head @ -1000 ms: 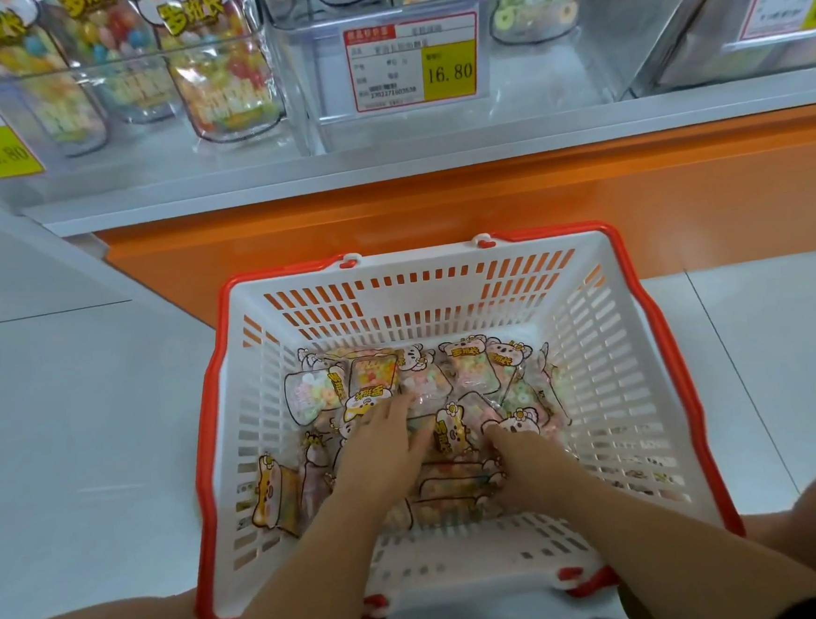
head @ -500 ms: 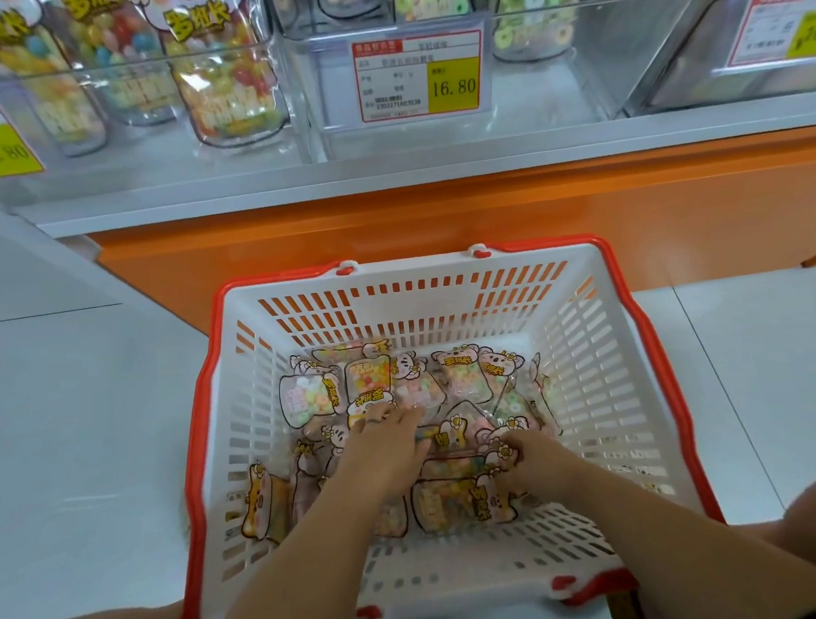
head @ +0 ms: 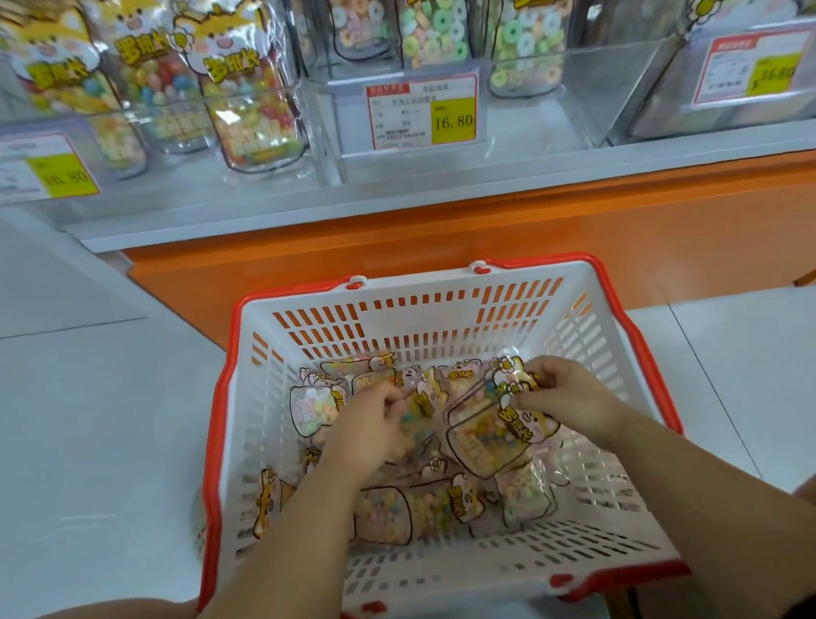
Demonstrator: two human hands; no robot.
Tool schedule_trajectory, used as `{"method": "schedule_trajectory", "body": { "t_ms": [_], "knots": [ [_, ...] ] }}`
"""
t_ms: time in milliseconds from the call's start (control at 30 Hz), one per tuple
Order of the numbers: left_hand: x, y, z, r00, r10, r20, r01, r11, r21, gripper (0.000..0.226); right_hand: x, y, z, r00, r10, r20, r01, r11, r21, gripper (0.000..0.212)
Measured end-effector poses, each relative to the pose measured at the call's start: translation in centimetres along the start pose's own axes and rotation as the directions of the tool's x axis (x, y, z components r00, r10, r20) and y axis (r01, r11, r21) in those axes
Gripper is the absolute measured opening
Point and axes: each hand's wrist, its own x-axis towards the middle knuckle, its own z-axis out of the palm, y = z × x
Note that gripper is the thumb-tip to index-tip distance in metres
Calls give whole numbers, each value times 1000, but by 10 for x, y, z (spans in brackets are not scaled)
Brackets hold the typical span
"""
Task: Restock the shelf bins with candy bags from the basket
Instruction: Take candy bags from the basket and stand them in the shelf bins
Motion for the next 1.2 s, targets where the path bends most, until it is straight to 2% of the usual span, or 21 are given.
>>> {"method": "schedule_trajectory", "body": {
  "t_ms": [67, 133, 200, 267, 333, 400, 467, 533, 600, 700, 767, 833, 867, 900, 933, 967, 1033, 1133, 1200],
  "knots": [
    [-4, 9, -20, 997, -26, -77, 17, 993, -116, 16, -6, -24, -5, 998, -63, 23, 63, 998, 5, 26],
    [-12, 20, -40, 993, -65, -97, 38, 965, -258, 28, -17, -48, -11, 989, -135, 60, 137, 990, -22, 28],
    [-18, 27, -55, 993, -110, -38, 84, 901, -426, 30, -30, -71, -15, 978, -182, 98, 186, 982, -35, 30],
    [-30, 38, -69, 991, -133, 30, 128, 822, -555, 18, -46, -94, -16, 960, -241, 141, 246, 969, -22, 27],
    [-44, 55, -82, 990, -113, 82, 139, 737, -662, 16, -61, -115, -16, 937, -308, 167, 314, 949, -11, 24],
    [-63, 76, -96, 989, -31, 146, 132, 638, -758, 24, -80, -136, -16, 919, -367, 144, 371, 929, -4, 28],
    [-86, 95, -111, 978, 82, 191, 108, 587, -803, 41, -97, -155, -15, 893, -441, 86, 444, 896, -19, 36],
    [-105, 108, -119, 974, 168, 152, 8, 645, -764, 38, -110, -171, -9, 863, -505, 21, 506, 862, -35, 39],
    [-115, 111, -126, 973, 222, 66, -129, 757, -641, 39, -116, -185, 0, 825, -561, -61, 559, 828, -53, 42],
    [-120, 111, -140, 970, 228, -85, -230, 744, -627, 31, -132, -212, 17, 769, -607, -203, 613, 789, -39, 52],
    [-122, 111, -155, 962, 198, -187, -272, 710, -649, 32, -139, -230, 27, 766, -589, -259, 619, 784, 48, 67],
    [-122, 108, -177, 938, 165, -306, -333, 677, -657, 30, -138, -247, 35, 838, -517, -175, 543, 822, 173, 83],
    [-122, 107, -189, 927, 140, -349, -349, 664, -661, 36, -137, -257, 41, 867, -491, -82, 497, 840, 220, 91],
    [-118, 104, -200, 916, 141, -375, -372, 649, -664, 53, -135, -266, 46, 876, -482, 13, 465, 852, 238, 95],
    [-116, 102, -213, 908, 132, -397, -384, 638, -668, 71, -133, -275, 50, 865, -495, 87, 464, 852, 242, 93],
    [-112, 99, -226, 896, 150, -417, -416, 610, -674, 80, -132, -286, 55, 836, -534, 127, 497, 835, 238, 85],
    [-106, 98, -252, 864, 213, -457, -484, 603, -634, 69, -131, -310, 63, 761, -638, 117, 611, 766, 199, 55],
    [-94, 99, -294, 803, 242, -545, -541, 681, -494, 43, -122, -347, 76, 666, -743, 64, 736, 669, 106, 50],
    [-83, 99, -319, 766, 236, -598, -541, 738, -402, 36, -112, -368, 85, 634, -773, -5, 772, 634, 43, 48]
  ]
}}
